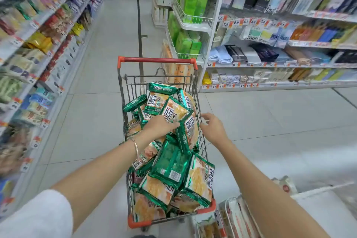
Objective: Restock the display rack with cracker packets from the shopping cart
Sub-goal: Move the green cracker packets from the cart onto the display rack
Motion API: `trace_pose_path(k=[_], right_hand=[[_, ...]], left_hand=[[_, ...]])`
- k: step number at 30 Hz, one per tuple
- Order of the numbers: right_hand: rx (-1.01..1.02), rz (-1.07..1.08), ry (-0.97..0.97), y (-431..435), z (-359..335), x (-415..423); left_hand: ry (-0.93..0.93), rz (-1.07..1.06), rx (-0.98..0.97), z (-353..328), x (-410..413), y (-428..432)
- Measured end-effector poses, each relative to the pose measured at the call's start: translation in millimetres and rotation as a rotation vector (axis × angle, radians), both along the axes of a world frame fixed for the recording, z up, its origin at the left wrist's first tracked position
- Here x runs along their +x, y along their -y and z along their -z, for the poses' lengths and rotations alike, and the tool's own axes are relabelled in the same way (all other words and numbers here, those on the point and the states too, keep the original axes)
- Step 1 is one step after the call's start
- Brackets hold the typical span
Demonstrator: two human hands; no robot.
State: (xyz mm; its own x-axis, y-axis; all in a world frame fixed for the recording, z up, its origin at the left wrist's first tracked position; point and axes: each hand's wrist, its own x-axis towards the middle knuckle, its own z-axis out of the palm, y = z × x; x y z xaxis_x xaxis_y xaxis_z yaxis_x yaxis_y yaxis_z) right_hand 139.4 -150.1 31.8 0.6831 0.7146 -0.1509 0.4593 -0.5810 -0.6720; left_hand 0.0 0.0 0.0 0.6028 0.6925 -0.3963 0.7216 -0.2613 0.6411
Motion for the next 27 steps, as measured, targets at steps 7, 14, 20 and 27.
trace_pose_path(k=[7,14,20,27], right_hand=[[-0.035,0.055,-0.008,13.6,9.8,31.3],[-0.091,0.010,-0.091,23.5,33.4,37.3],[-0.082,-0.091,-0.144,-3.8,41.9,13.1],[-0.529,-0.594,0.072,-25.2,56.5,-36.1]], left_hand=[[0.126,-0.215,-0.195,14.1,25.3,46.9],[0.542,-0.429,-0.382,-21.1,-7.4,-17.4],[0.688,-0.740,-0.351,-16.3,-72.1,-60.1],[0.676,-0.787,-0.387,-2.9,-94.4,-59.8]])
